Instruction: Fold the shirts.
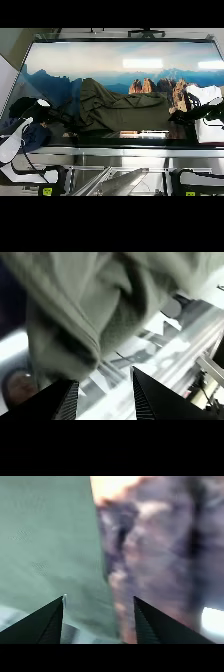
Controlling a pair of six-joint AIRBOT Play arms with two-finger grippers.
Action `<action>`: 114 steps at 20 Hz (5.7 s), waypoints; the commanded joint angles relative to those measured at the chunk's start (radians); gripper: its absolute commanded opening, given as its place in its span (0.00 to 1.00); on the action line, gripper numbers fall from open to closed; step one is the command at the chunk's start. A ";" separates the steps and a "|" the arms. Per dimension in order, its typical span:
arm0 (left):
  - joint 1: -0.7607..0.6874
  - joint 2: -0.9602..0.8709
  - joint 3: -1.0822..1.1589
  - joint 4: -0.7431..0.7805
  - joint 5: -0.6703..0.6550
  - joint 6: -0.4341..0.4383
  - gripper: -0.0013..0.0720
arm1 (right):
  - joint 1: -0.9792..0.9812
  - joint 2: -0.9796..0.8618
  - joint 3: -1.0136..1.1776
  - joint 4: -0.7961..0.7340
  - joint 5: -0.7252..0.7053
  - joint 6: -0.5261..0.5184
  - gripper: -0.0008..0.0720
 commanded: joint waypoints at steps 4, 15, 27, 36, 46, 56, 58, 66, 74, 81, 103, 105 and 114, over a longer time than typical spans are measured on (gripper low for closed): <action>-0.050 -0.089 0.137 -0.012 -0.008 -0.023 0.49 | 0.051 -0.098 -0.006 0.090 -0.024 -0.082 0.57; 0.092 0.111 0.230 0.145 -0.090 -0.100 0.99 | 0.081 -0.100 -0.005 0.104 -0.028 -0.119 0.03; -0.104 -0.177 0.312 0.146 -0.076 -0.142 0.63 | 0.081 -0.099 -0.005 0.124 -0.030 -0.119 0.03; -0.085 -0.144 0.412 0.240 -0.156 -0.158 0.03 | 0.081 -0.055 -0.005 0.132 0.011 -0.119 0.03; -0.084 -0.159 0.416 0.280 -0.157 -0.147 0.11 | 0.081 -0.052 -0.005 0.169 0.010 -0.119 0.03; -0.095 -0.159 0.401 0.318 -0.100 -0.162 1.00 | 0.081 -0.052 -0.005 0.168 0.002 -0.120 0.03; -0.095 -0.159 0.391 0.320 -0.097 -0.166 1.00 | 0.081 -0.052 -0.005 0.169 0.002 -0.120 0.03; -0.172 -0.160 0.388 0.330 0.006 -0.198 0.31 | 0.081 -0.052 -0.005 0.169 0.003 -0.119 0.03; -0.163 0.005 0.512 0.229 -0.187 -0.146 0.04 | 0.079 0.105 0.050 0.284 0.197 -0.119 0.03; 0.185 0.385 0.755 -0.709 -0.235 0.059 0.05 | -0.140 0.598 0.322 1.020 0.255 -0.161 0.03; 0.029 -0.193 0.800 -0.014 0.068 -0.129 0.05 | 0.067 0.152 0.167 0.373 -0.292 -0.069 0.03; 0.034 -0.296 0.817 -0.046 0.154 -0.129 0.05 | 0.069 0.012 0.191 0.430 -0.328 -0.148 0.03; 0.017 -0.493 1.235 -0.091 0.181 -0.154 0.05 | 0.054 -0.166 0.464 0.554 -0.294 -0.194 0.03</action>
